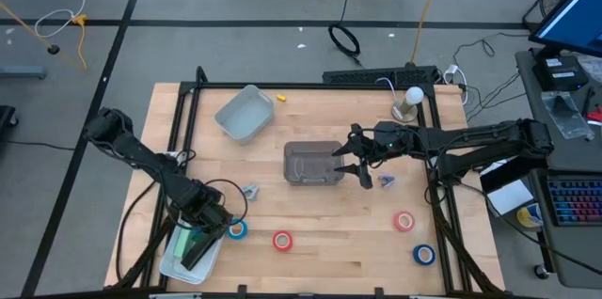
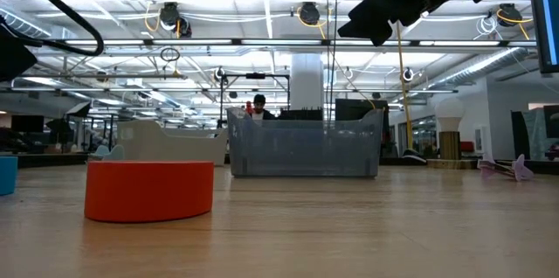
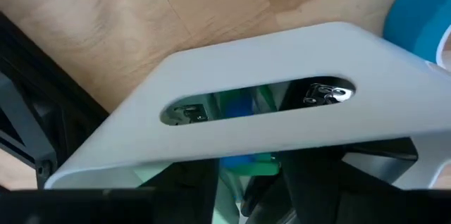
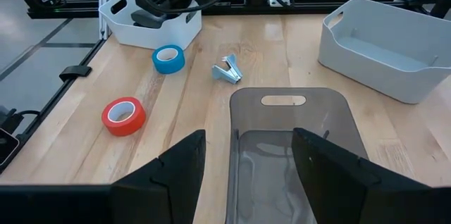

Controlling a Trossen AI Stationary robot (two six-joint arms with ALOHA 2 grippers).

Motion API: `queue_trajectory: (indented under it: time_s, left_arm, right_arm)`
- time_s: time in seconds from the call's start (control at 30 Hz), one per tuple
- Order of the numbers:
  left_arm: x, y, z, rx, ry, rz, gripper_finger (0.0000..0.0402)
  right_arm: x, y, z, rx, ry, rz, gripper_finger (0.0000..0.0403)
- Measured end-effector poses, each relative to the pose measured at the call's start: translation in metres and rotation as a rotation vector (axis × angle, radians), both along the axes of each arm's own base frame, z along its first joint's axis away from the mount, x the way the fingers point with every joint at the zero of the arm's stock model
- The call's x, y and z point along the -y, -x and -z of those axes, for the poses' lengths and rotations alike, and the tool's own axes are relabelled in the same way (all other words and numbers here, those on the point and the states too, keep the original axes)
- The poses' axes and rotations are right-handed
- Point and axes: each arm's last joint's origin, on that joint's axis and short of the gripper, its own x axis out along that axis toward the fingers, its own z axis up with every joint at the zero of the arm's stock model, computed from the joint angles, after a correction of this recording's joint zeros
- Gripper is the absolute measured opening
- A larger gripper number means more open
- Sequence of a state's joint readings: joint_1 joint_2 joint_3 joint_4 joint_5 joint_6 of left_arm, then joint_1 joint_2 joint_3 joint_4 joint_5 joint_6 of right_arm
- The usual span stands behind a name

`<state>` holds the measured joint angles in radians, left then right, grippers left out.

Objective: Pick and place Stapler, Stapler remover, tape
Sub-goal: Put the blue stapler into the white bin, then put the yellow stapler into the white bin

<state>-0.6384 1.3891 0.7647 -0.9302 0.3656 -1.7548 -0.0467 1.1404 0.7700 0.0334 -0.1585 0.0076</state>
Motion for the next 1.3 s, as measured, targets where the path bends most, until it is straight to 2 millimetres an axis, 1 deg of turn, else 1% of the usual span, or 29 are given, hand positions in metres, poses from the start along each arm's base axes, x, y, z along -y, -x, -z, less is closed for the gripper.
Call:
queue_trajectory:
  time_s: [0.17, 0.3, 0.43, 0.53, 0.6, 0.73, 0.83, 0.97, 1.13, 1.3]
  left_arm:
    - [0.000, 0.000, -0.001, -0.003, -0.001, -0.012, 0.0177]
    - [0.002, -0.002, -0.007, 0.019, 0.015, -0.020, 0.0171]
    - [0.002, -0.006, -0.026, 0.106, 0.016, -0.040, 0.0151]
    - [0.001, -0.008, -0.045, 0.217, -0.015, -0.052, 0.0134]
    - [-0.003, -0.008, -0.059, 0.307, -0.059, -0.070, 0.0123]
    - [-0.017, -0.006, -0.084, 0.531, -0.186, -0.115, 0.0106]
    - [-0.031, -0.001, -0.099, 0.701, -0.317, -0.158, 0.0096]
    - [-0.051, 0.006, -0.116, 0.888, -0.500, -0.184, 0.0093]
    - [-0.072, 0.016, -0.131, 1.006, -0.672, -0.181, 0.0093]
    - [-0.086, 0.022, -0.139, 1.042, -0.803, -0.151, 0.0093]
  right_arm:
    - [0.000, 0.000, 0.000, 0.000, 0.000, 0.000, 0.0208]
    - [0.000, -0.001, -0.003, 0.033, 0.029, -0.012, 0.0208]
    - [0.001, -0.005, -0.012, 0.138, 0.090, 0.005, 0.0208]
    - [0.011, -0.009, -0.015, 0.189, 0.148, 0.056, 0.0208]
    - [0.023, -0.013, -0.015, 0.179, 0.160, 0.109, 0.0208]
    - [0.055, -0.031, -0.024, 0.179, 0.179, 0.160, 0.0208]
    - [0.082, -0.051, -0.029, 0.173, 0.193, 0.190, 0.0208]
    - [0.120, -0.079, -0.030, 0.132, 0.180, 0.217, 0.0208]
    - [0.163, -0.116, -0.021, 0.100, 0.174, 0.266, 0.0208]
    - [0.197, -0.145, -0.007, 0.041, 0.132, 0.313, 0.0208]
